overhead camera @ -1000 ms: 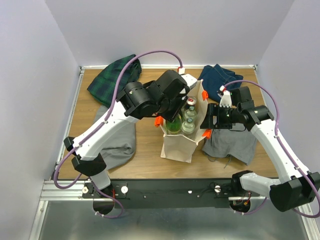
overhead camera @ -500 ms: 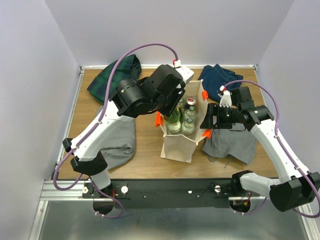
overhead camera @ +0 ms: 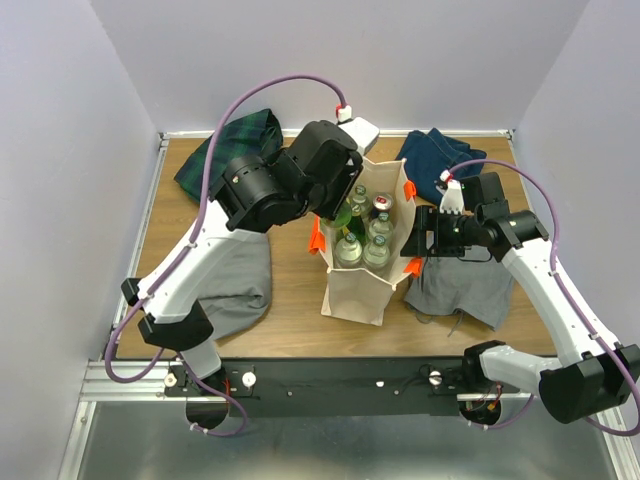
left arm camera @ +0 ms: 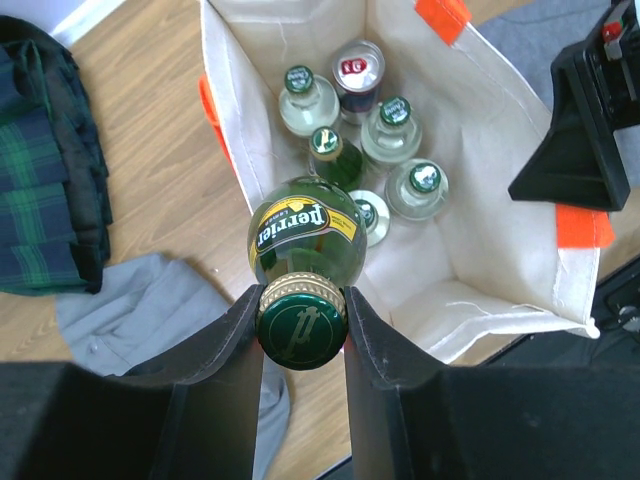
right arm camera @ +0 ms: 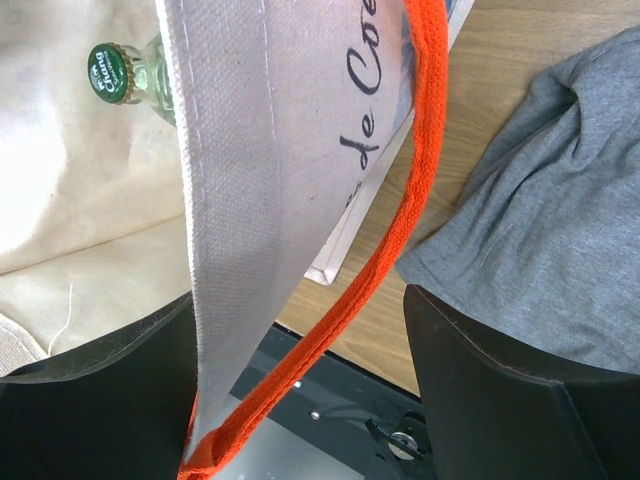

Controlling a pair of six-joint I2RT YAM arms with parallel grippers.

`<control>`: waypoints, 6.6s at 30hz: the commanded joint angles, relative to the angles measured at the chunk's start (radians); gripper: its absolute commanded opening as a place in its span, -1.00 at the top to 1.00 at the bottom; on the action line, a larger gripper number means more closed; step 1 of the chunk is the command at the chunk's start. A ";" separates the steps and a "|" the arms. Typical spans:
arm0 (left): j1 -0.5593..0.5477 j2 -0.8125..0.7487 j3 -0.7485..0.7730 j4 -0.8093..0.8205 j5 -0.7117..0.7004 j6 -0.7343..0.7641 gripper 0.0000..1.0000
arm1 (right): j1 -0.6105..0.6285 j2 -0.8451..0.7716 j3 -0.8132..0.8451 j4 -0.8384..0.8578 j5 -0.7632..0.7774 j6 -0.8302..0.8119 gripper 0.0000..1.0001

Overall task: Take the beverage out of the canvas bag
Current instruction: Take out the drink from the canvas bag, then place the drink at the center of the board, then take out the drink from the canvas bag.

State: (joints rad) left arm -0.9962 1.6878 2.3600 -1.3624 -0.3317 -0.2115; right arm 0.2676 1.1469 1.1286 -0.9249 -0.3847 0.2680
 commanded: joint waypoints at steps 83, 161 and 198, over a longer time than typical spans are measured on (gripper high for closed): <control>0.748 0.337 -0.173 0.551 0.367 0.064 1.00 | 0.002 0.116 0.396 -0.031 0.144 -0.092 -0.76; 0.694 -0.039 -0.332 0.358 0.407 0.087 -0.98 | 0.004 0.045 0.309 -0.106 0.020 -0.095 -0.80; 0.392 -0.131 -0.277 0.134 0.554 -0.074 -0.94 | 0.004 0.214 0.642 -0.195 0.417 0.303 -0.93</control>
State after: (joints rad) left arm -0.5716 1.5356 2.0369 -1.1454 0.1772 -0.2531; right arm 0.2684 1.3281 1.7130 -1.0538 0.0536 0.5594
